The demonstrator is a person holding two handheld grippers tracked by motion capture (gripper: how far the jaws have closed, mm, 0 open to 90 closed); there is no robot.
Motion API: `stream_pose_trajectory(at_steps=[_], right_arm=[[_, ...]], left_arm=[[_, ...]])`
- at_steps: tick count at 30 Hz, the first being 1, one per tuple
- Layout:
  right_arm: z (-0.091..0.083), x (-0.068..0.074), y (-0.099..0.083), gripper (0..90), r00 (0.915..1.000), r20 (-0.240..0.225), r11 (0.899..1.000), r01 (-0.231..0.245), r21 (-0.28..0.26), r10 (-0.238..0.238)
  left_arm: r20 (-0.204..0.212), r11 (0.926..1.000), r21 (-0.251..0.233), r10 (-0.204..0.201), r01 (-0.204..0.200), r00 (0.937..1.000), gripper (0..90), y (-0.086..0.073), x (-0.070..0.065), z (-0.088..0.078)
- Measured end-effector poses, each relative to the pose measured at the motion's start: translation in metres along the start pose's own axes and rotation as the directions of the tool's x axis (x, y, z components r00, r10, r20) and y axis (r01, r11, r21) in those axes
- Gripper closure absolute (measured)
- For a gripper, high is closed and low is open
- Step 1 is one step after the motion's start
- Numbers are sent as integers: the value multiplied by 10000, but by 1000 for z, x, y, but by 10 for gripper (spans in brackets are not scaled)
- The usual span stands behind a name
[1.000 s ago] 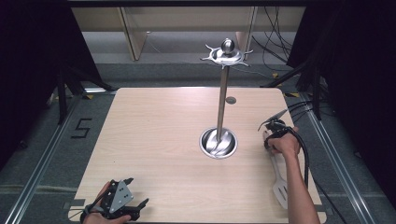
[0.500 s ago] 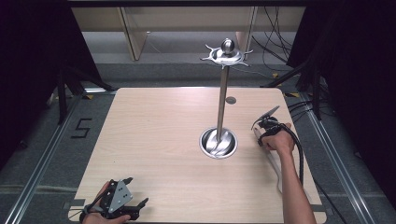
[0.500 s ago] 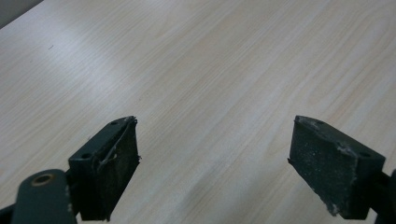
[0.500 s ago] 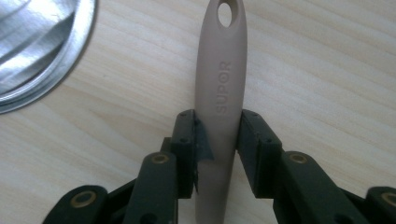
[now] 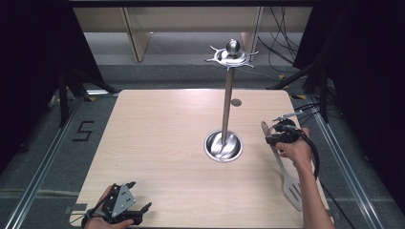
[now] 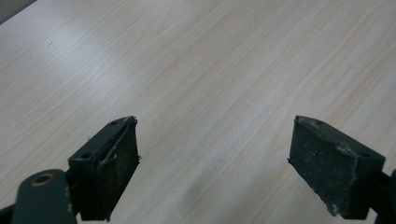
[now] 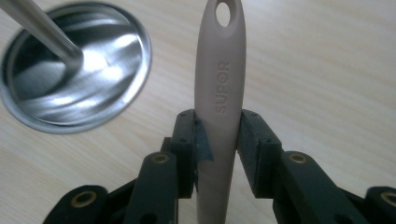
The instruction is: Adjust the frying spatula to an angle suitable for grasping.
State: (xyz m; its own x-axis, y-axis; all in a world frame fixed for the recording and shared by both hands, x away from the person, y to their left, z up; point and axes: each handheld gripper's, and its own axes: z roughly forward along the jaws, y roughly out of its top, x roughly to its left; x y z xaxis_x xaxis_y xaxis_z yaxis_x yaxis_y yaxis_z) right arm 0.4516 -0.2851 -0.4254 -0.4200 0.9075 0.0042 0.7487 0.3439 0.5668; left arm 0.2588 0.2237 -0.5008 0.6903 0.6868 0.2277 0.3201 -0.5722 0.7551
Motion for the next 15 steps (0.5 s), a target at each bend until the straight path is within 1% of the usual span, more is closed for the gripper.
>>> stream_pose_trajectory(at_steps=[1,2,3,4,5,6,7,8,9,10,11,12,13,14,15], right_arm=[[-3,0,-1,695,9999,-30,9991,162,-383,-164],[-14,5,-5,695,9999,-83,9964,107,-837,-114],[-14,5,-5,695,9999,-83,9964,107,-837,-114],[-18,6,-7,695,9999,-28,9937,162,-1105,-166],[-30,9,-11,696,9986,105,9845,521,-1675,-511],[-30,9,-11,696,9986,105,9845,521,-1675,-511],[-34,10,-12,696,9983,65,9805,576,-1881,-573],[-38,12,-13,696,9983,-9,9679,564,-2450,-584],[-44,15,-14,696,9993,-42,9642,353,-2629,-377],[-53,17,-16,696,9992,-248,9506,209,-3097,-300],[-53,17,-16,696,9992,-248,9506,209,-3097,-300],[-62,18,-17,696,9990,-273,9477,240,-3182,-344],[-62,18,-17,696,9990,-273,9477,240,-3182,-344],[-66,18,-17,696,9990,-100,9390,381,-3417,-441],[-71,21,-19,696,9992,-143,9373,294,-3474,-367]], left_arm=[[37,10000,49,-9,8,10000,150,0,0,0],[50,10000,52,21,-21,10000,150,0,0,0],[50,10000,52,21,-21,10000,150,0,0,0],[46,9999,73,69,-69,10000,150,0,0,0],[42,10000,77,60,-61,10000,150,0,0,0],[42,10000,77,60,-61,10000,150,0,0,0],[-60,10000,20,63,-63,10000,150,0,-1,1],[-185,9998,62,166,-165,9997,150,0,-1,1],[-45,10000,-40,43,-43,10000,150,0,-1,1],[-11,10000,-49,37,-37,10000,150,0,-1,1],[-11,10000,-49,37,-37,10000,150,0,-1,1],[-16,10000,-51,28,-28,10000,150,0,-1,1],[61,10000,8,61,-61,10000,150,0,-1,0],[8,9999,36,121,-121,9999,150,0,-1,0],[-140,9999,27,140,-140,9998,150,0,-2,0]])
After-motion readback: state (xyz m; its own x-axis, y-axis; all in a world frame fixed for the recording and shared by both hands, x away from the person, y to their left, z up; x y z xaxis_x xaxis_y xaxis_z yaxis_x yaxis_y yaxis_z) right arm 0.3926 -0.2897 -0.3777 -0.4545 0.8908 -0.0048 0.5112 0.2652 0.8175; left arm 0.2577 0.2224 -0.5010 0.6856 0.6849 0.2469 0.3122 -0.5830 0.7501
